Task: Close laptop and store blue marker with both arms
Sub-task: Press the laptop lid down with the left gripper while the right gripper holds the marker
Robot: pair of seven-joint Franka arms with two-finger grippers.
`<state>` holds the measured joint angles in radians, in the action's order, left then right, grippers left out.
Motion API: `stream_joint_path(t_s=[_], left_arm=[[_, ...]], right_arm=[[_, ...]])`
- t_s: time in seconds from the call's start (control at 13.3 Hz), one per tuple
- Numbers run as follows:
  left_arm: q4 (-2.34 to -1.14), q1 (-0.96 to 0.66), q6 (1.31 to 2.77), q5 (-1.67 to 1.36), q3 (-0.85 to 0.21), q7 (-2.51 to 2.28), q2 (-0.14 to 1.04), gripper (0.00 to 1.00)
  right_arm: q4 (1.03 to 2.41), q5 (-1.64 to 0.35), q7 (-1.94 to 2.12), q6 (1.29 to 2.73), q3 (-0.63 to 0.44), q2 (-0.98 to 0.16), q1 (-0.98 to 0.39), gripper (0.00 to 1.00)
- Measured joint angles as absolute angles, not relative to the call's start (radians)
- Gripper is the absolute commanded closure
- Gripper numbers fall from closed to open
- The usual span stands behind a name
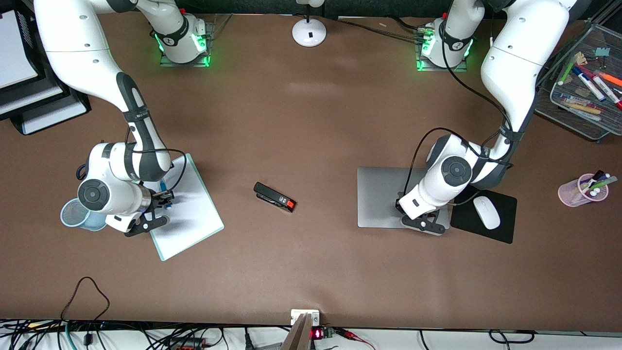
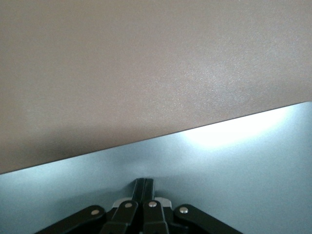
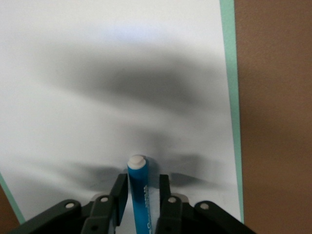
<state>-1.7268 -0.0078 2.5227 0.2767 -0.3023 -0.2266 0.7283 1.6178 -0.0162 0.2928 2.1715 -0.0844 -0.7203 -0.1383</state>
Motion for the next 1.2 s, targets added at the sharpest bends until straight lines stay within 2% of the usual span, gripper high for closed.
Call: stream_joint_path(t_s=[0.22, 0.45, 0.67, 0.9, 0.97, 1.05, 1.12, 1.2], left_arm=[[-1.727, -0.008, 2.523, 0.277, -0.302, -0.227, 0.728, 1.00], [-1.725, -0.008, 2.523, 0.277, -0.302, -0.227, 0.728, 1.00], [-1.715, -0.008, 2.499, 0.277, -0.303, -0.227, 0.726, 0.99], [-1.694, -0.008, 2.396, 0.277, -0.310, -0.227, 0.689, 0.94], [-1.691, -0.008, 2.362, 0.277, -0.312, -0.227, 0.666, 0.80], [-1.690, -0.008, 2.328, 0.277, -0.314, -0.227, 0.642, 0.49], [-1.690, -0.008, 2.290, 0.277, -0.318, -0.226, 0.616, 0.05], [-1.690, -0.008, 2.254, 0.277, -0.324, -0.225, 0.593, 0.00]], right_arm=[[1.618, -0.016, 0.293, 2.172, -0.079, -0.725, -0.138, 0.68], [1.618, -0.016, 0.293, 2.173, -0.078, -0.725, -0.138, 0.86], [1.615, -0.016, 0.293, 2.174, -0.076, -0.725, -0.138, 0.91], [1.614, -0.016, 0.293, 2.176, -0.074, -0.725, -0.138, 0.93], [1.614, -0.016, 0.293, 2.177, -0.074, -0.725, -0.138, 0.95], [1.612, -0.016, 0.293, 2.180, -0.074, -0.725, -0.138, 0.97], [1.605, -0.016, 0.293, 2.181, -0.074, -0.725, -0.138, 0.98], [1.592, -0.017, 0.293, 2.181, -0.074, -0.724, -0.138, 0.98]])
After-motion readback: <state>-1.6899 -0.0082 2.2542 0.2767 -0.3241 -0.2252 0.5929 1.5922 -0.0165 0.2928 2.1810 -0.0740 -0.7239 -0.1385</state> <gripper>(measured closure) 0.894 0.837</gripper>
